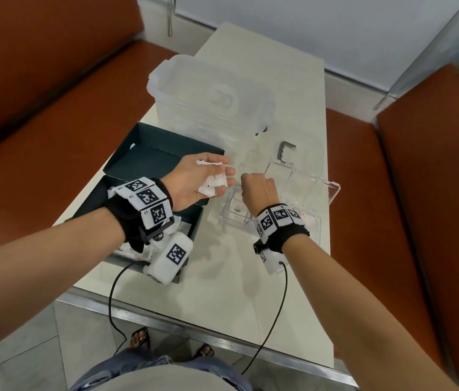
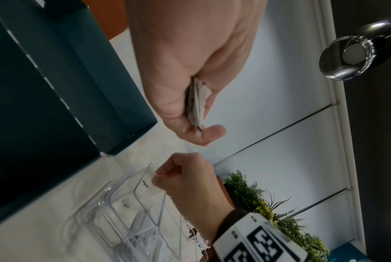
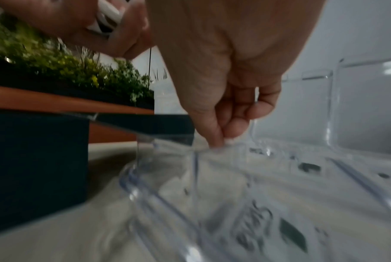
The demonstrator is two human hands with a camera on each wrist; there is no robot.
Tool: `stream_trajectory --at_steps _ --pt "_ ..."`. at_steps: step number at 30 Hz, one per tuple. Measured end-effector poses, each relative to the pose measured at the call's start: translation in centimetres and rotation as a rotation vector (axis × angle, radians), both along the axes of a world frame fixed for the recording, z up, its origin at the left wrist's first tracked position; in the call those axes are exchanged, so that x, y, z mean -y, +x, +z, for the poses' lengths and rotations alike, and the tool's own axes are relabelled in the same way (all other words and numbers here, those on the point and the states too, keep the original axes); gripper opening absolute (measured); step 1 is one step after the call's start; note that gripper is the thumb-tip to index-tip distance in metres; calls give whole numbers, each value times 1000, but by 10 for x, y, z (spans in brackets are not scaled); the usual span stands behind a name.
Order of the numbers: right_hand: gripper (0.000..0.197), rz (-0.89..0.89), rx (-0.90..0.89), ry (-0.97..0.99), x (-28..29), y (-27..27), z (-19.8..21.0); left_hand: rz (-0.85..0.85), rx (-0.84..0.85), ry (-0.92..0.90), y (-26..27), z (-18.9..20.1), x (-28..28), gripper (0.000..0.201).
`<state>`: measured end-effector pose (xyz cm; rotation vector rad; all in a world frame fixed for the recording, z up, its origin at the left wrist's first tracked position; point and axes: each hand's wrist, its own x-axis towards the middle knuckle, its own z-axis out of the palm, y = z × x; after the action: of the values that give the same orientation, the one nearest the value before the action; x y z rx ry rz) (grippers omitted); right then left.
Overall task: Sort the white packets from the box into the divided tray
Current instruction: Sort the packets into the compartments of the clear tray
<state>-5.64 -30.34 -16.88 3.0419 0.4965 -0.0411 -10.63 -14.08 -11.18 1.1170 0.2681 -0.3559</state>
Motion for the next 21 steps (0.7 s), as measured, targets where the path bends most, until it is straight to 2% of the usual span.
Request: stream_trajectory --at_steps 10,16,21 --pt "14 -64 -33 29 2 2 5 -8 -29 3 1 3 2 15" --pt "12 13 -23 73 5 -1 6 -11 -47 -12 -2 5 8 13" --pt "13 -8 -36 105 8 -1 7 -6 -60 -15 0 7 15 16"
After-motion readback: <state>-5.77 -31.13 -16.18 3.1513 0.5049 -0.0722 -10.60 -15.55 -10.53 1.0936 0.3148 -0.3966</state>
